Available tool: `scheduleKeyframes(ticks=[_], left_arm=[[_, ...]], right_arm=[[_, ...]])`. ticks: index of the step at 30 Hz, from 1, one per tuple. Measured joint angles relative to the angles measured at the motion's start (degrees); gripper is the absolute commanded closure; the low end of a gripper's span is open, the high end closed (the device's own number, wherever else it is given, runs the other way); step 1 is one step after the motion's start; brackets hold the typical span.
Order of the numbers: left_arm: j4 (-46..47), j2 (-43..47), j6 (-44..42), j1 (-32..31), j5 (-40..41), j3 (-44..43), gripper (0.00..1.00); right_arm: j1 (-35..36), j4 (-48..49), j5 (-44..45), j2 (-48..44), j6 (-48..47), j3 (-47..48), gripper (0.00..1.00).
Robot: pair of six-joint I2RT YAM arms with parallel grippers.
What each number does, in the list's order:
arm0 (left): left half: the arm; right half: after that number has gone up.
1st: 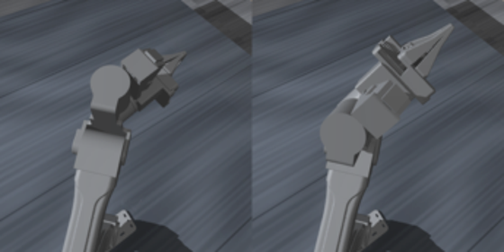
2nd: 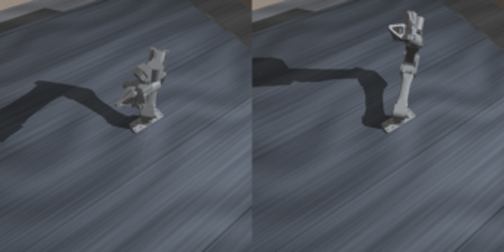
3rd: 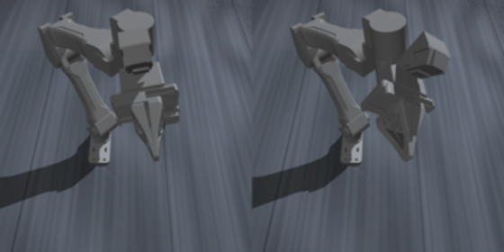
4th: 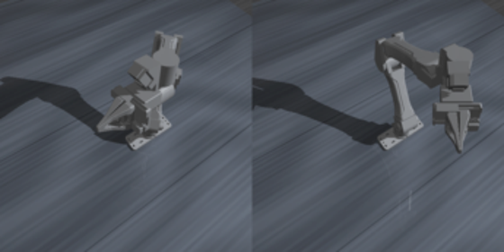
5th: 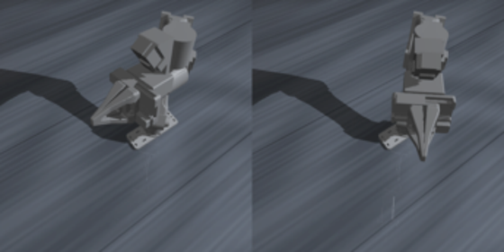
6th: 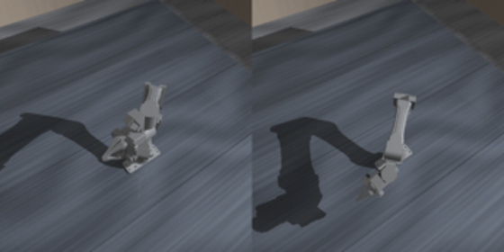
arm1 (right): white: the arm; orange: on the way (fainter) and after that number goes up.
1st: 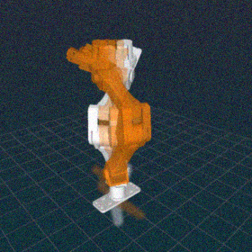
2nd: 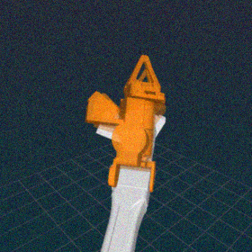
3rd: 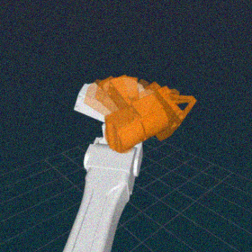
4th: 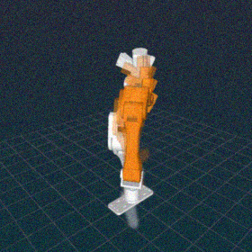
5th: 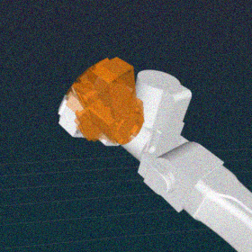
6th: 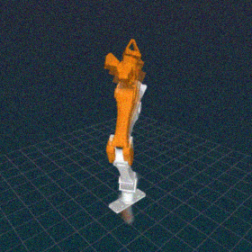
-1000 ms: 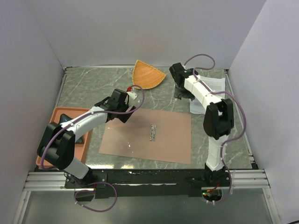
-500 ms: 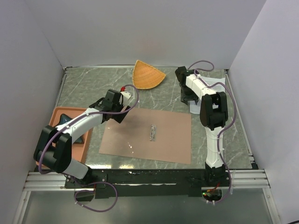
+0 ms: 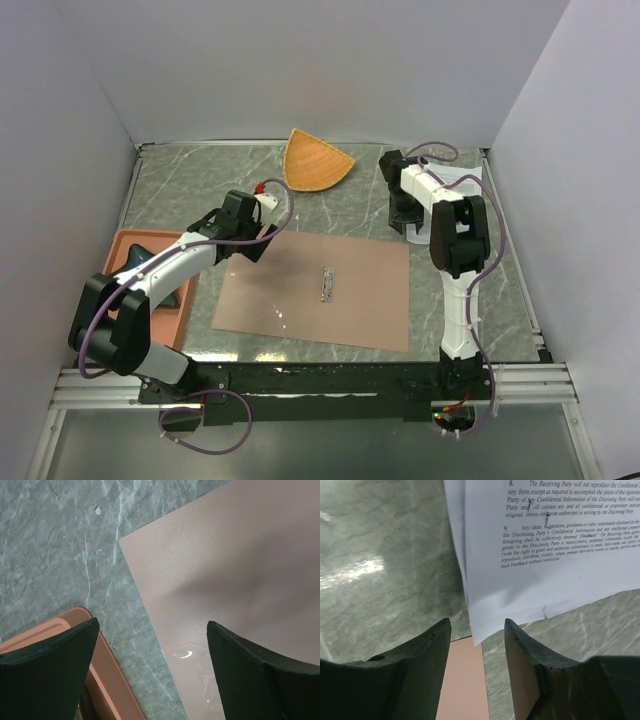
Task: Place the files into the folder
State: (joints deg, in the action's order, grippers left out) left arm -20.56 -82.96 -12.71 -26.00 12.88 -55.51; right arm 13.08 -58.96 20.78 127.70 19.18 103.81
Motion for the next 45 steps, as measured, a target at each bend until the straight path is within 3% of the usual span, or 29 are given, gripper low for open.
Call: scheduleKeyframes(ticks=[25, 36, 40, 45], left_arm=[[-1.62, 0.63, 0.0, 0.0, 0.35, -2.01, 0.04], [-1.53, 0.94, -0.15, 0.0, 1.01, -2.62, 0.04], [-1.22, 1.05, -0.37, 0.0, 1.73, -2.6, 0.04], [-0.44, 1.18, -1.16, 0.0, 2.58, -2.03, 0.04]], right_arm=[[-1.64, -3.61, -2.38, 3.48, -1.14, 3.98, 0.54], [-1.64, -5.25, -3.04, 3.48, -1.05, 3.98, 0.81], [-1.64, -5.25, -3.37, 3.48, -1.07, 3.96, 1.0], [-1.64, -5.03, -4.02, 3.48, -0.85, 3.43, 1.0]])
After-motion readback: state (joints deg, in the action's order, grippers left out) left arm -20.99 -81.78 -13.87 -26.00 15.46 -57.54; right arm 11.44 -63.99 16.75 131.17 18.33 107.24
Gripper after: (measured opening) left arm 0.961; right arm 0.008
